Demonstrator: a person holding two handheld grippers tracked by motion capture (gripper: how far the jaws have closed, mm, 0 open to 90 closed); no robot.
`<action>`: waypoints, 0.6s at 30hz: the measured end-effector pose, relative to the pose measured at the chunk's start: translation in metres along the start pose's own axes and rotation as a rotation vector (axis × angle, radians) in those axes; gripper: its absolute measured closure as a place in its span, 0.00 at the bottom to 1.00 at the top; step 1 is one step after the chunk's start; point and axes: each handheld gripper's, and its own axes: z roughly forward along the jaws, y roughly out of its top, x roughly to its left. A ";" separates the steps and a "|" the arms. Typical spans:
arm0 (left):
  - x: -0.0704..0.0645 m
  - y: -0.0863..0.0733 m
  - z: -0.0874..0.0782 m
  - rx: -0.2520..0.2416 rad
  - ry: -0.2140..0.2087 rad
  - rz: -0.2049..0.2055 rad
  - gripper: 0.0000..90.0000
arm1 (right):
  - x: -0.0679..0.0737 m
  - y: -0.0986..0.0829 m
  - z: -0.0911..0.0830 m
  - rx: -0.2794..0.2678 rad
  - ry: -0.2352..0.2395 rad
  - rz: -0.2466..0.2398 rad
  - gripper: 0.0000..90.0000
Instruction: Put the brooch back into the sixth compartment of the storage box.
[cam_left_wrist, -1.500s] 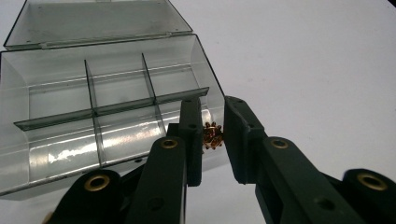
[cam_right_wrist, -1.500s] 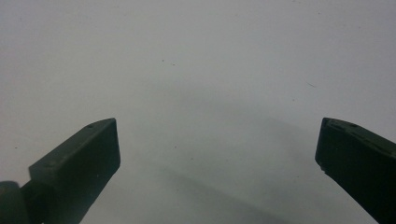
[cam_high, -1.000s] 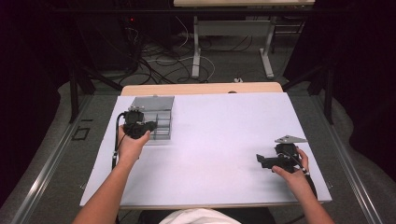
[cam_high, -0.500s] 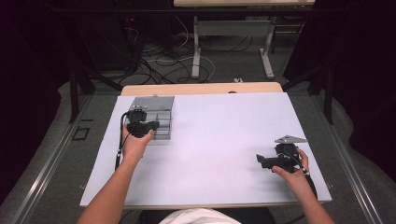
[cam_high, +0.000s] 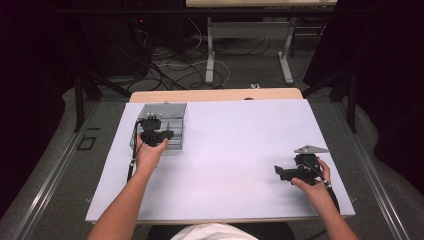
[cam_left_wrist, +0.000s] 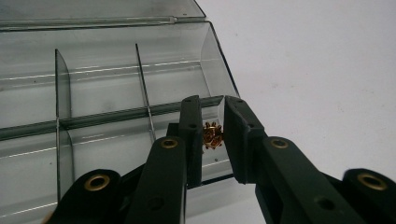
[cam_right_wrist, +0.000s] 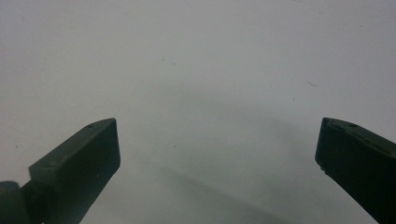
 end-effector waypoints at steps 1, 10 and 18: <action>0.000 0.000 0.001 0.008 0.000 0.000 0.87 | 0.000 0.000 0.000 0.000 0.000 0.000 0.00; 0.000 0.001 0.009 0.022 0.000 -0.008 0.87 | 0.000 0.000 0.000 0.000 0.002 0.000 0.00; -0.002 0.000 0.018 0.037 0.001 -0.012 0.87 | 0.000 0.000 0.001 0.006 0.000 -0.006 0.00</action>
